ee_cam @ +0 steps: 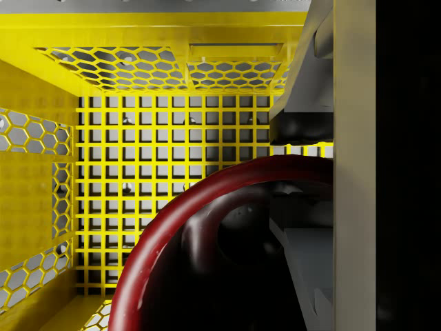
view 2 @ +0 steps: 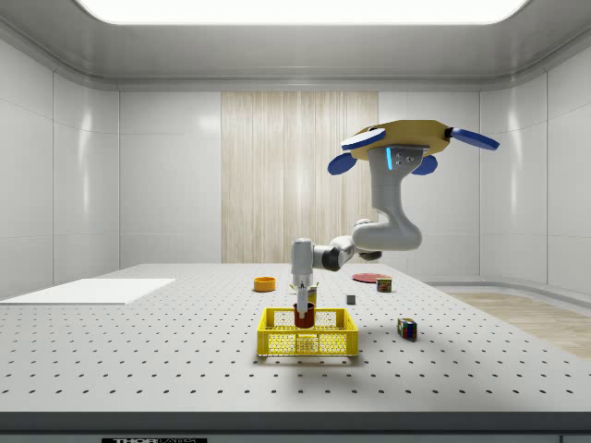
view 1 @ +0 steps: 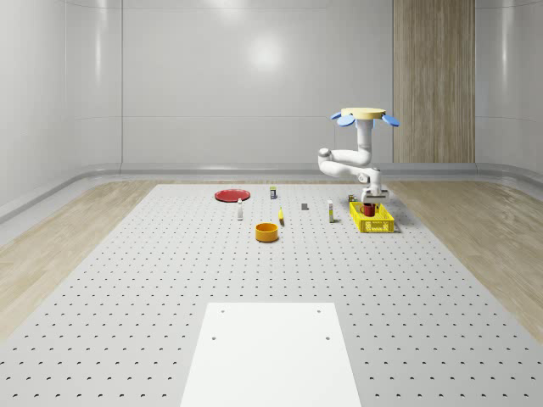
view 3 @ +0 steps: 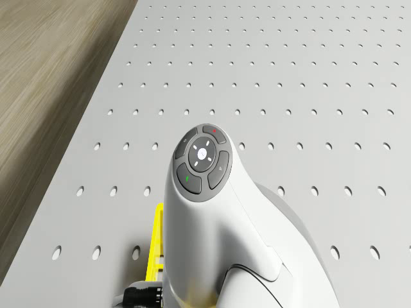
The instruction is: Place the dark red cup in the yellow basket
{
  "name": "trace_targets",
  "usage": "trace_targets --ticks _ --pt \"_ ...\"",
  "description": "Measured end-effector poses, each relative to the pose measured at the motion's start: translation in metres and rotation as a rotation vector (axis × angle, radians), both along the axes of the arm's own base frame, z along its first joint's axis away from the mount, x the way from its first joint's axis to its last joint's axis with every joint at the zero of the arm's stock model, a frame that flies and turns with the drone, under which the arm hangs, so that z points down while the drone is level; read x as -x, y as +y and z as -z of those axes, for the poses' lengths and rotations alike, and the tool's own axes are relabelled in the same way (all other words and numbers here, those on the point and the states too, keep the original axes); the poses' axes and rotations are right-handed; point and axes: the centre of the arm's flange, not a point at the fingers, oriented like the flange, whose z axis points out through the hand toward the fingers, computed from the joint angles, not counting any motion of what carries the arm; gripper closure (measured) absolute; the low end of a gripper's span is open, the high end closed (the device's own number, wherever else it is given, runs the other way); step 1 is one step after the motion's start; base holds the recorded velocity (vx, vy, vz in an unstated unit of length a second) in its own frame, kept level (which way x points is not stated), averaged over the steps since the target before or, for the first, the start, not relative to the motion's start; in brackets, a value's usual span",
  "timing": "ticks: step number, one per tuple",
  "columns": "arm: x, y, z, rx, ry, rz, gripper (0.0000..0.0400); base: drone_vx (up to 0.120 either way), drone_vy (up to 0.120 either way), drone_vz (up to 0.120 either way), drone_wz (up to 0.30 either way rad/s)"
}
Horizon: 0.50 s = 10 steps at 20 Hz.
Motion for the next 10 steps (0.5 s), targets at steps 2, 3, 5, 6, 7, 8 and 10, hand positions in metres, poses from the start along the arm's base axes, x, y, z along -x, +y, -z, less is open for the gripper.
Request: trace_targets --ticks 2,3,5,6,7,8,10 --pt "0.0 -0.004 -0.004 0.0 0.0 0.0 0.0302 0.0 0.0 0.0 0.0" --pt "0.0 -0.005 -0.006 0.0 0.0 0.0 0.0301 0.0 0.0 0.0 0.0" --pt "0.0 -0.007 -0.012 0.0 0.0 0.0 0.0301 0.0 0.0 0.0 0.0" --pt "0.0 -0.008 -0.016 0.001 0.0 0.0 0.0301 0.0 0.0 0.0 0.0" --pt "0.0 -0.009 -0.02 0.001 0.0 0.0 0.0301 0.0 0.0 0.0 0.0" --pt "0.0 -0.009 -0.024 0.001 0.0 0.0 0.0301 0.0 0.0 0.0 0.0" --pt "0.0 -0.01 -0.031 0.001 0.0 0.0 0.0301 0.0 0.0 0.0 0.0"
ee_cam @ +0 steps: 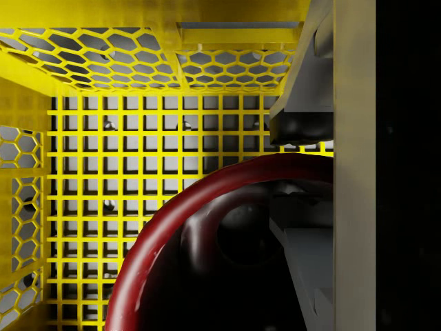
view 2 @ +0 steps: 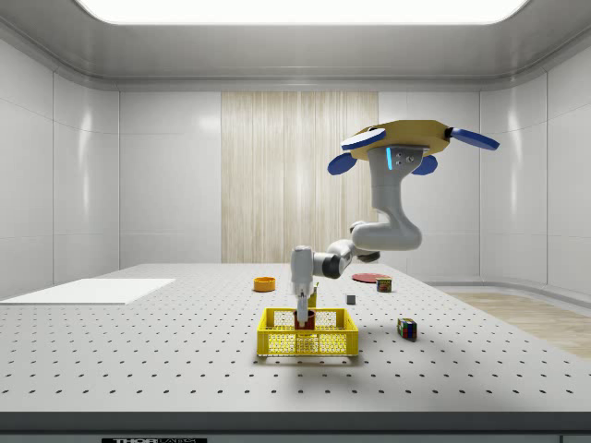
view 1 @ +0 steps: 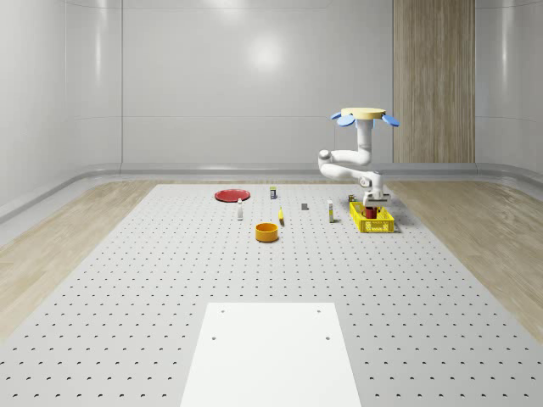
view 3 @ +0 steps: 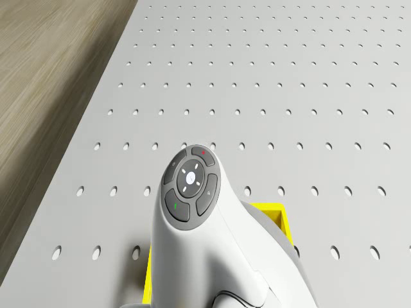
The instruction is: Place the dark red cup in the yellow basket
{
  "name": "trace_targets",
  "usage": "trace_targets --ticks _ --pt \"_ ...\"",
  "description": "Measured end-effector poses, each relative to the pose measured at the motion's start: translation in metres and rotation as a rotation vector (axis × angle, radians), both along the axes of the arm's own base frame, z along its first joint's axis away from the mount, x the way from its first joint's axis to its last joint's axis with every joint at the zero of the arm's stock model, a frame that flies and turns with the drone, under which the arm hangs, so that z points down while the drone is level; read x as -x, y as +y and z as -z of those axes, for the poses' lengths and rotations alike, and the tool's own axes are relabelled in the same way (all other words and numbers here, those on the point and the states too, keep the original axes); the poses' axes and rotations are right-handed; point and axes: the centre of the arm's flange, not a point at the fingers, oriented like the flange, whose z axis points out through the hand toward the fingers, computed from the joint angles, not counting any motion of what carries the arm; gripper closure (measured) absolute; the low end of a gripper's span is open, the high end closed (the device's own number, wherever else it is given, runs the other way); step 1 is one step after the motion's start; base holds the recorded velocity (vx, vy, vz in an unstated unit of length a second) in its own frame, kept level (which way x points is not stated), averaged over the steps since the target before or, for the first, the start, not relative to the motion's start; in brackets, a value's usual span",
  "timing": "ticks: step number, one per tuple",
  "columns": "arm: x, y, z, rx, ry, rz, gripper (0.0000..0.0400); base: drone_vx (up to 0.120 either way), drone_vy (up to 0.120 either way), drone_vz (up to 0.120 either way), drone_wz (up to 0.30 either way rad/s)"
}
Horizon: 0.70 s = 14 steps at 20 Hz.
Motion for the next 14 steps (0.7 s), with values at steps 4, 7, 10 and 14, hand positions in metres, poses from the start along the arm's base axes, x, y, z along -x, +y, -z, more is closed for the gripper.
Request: trace_targets --ticks 4,7,10,14 --pt "0.0 -0.001 -0.009 0.0 0.0 0.0 0.0301 0.0 0.0 0.0 0.0" --pt "0.0 -0.001 -0.012 0.0 0.0 0.0 0.0142 0.0 0.0 0.0 0.0" --pt "0.0 -0.001 -0.008 0.0 0.0 0.0 0.0067 0.0 0.0 0.0 0.0" --pt "0.0 -0.002 0.002 0.0 0.0 0.0 0.0025 0.0 0.0 0.0 0.0"
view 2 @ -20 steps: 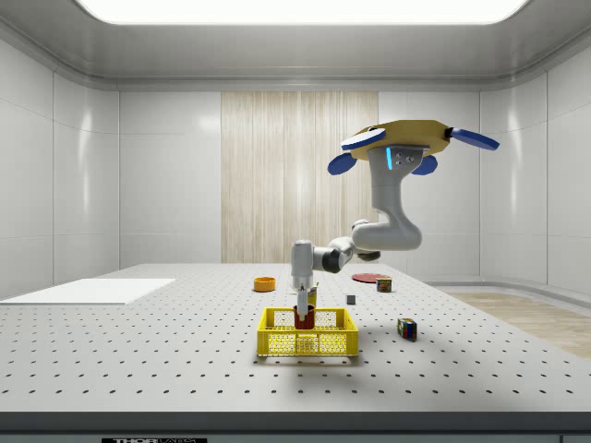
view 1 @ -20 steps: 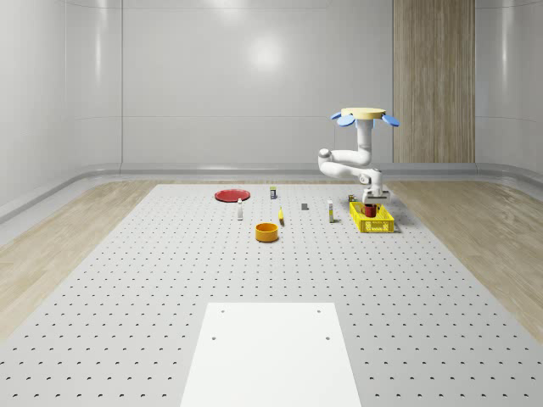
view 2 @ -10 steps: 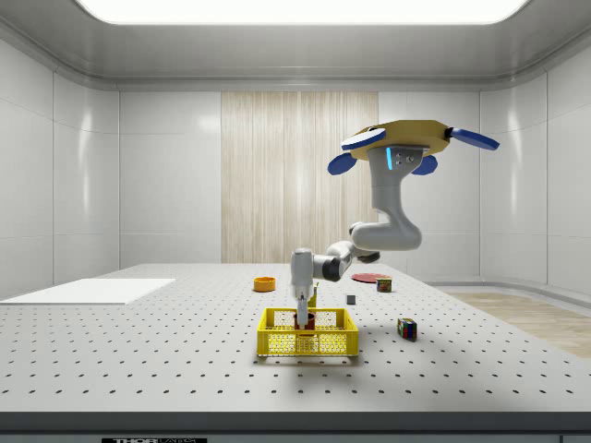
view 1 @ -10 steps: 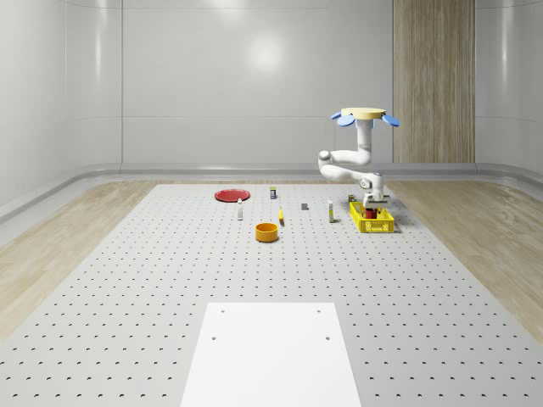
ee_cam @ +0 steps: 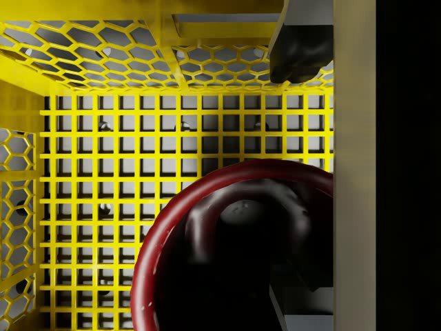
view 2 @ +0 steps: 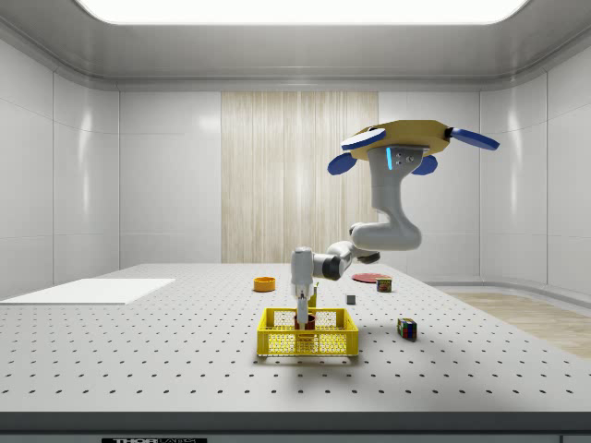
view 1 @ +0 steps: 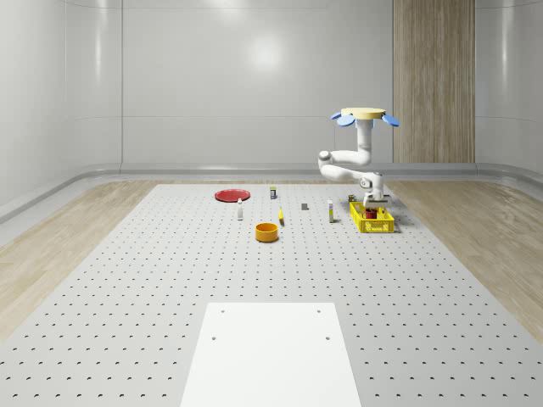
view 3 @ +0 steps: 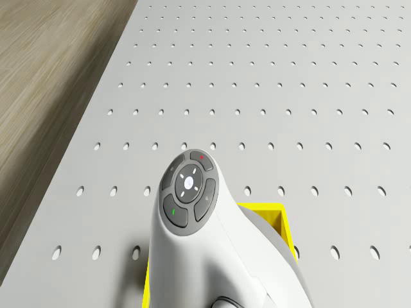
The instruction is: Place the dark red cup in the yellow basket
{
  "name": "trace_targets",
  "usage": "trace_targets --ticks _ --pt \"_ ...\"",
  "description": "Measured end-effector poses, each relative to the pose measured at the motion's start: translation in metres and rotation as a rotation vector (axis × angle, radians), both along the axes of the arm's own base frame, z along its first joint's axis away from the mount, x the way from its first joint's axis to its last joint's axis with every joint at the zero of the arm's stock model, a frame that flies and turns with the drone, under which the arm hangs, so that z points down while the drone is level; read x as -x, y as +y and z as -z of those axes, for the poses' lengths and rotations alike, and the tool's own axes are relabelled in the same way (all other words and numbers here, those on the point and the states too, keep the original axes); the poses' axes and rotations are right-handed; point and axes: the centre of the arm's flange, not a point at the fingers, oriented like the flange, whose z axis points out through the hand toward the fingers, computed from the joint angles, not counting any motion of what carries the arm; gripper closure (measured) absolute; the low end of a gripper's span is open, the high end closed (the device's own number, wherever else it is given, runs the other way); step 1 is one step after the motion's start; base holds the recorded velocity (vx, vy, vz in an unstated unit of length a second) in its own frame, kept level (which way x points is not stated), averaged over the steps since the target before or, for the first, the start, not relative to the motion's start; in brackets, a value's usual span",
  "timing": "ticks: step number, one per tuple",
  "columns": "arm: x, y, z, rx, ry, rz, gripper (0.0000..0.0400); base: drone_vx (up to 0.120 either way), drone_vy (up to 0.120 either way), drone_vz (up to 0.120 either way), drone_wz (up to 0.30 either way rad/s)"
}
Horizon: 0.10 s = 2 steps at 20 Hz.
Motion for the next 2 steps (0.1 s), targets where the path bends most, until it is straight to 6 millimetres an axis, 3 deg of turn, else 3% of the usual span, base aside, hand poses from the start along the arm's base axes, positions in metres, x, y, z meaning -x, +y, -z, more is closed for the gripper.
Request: trace_targets --ticks 2 --pt "0.0 0.0 0.0032 0.0 0.0 0.0 0.0015 0.0 0.0 0.0 0.0"
